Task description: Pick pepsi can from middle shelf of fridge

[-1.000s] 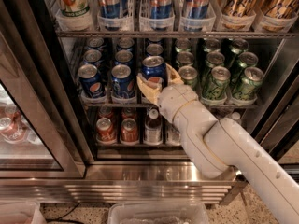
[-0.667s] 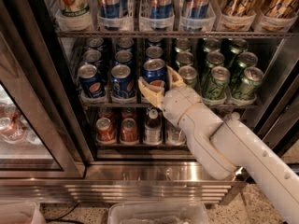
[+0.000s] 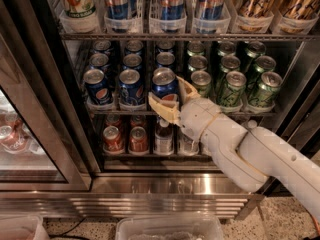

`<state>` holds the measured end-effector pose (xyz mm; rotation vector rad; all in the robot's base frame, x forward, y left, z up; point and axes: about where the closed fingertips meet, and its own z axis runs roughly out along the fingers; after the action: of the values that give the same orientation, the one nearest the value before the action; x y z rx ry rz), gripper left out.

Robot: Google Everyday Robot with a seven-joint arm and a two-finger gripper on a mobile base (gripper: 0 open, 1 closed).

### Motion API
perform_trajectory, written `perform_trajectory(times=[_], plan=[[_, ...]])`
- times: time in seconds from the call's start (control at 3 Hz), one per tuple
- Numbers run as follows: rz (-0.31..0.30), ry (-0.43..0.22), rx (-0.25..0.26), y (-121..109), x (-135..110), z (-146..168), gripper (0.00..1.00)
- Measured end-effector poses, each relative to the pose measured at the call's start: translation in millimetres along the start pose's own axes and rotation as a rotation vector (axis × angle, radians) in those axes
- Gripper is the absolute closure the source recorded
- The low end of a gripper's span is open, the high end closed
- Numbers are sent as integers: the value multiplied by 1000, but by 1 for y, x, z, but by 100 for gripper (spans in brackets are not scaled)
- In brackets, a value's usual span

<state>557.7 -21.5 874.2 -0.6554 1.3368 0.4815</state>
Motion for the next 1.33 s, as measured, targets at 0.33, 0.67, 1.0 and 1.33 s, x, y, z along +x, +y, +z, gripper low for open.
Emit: perform_trajectory(times=[0.33,0.67,1.0,1.33], plan=[[6,20,-112,14,-9,8,100],[21,46,-214,13,4,-4,100],[39,36,-259,16,9,-17,100],[39,36,-259,16,9,-17,100]])
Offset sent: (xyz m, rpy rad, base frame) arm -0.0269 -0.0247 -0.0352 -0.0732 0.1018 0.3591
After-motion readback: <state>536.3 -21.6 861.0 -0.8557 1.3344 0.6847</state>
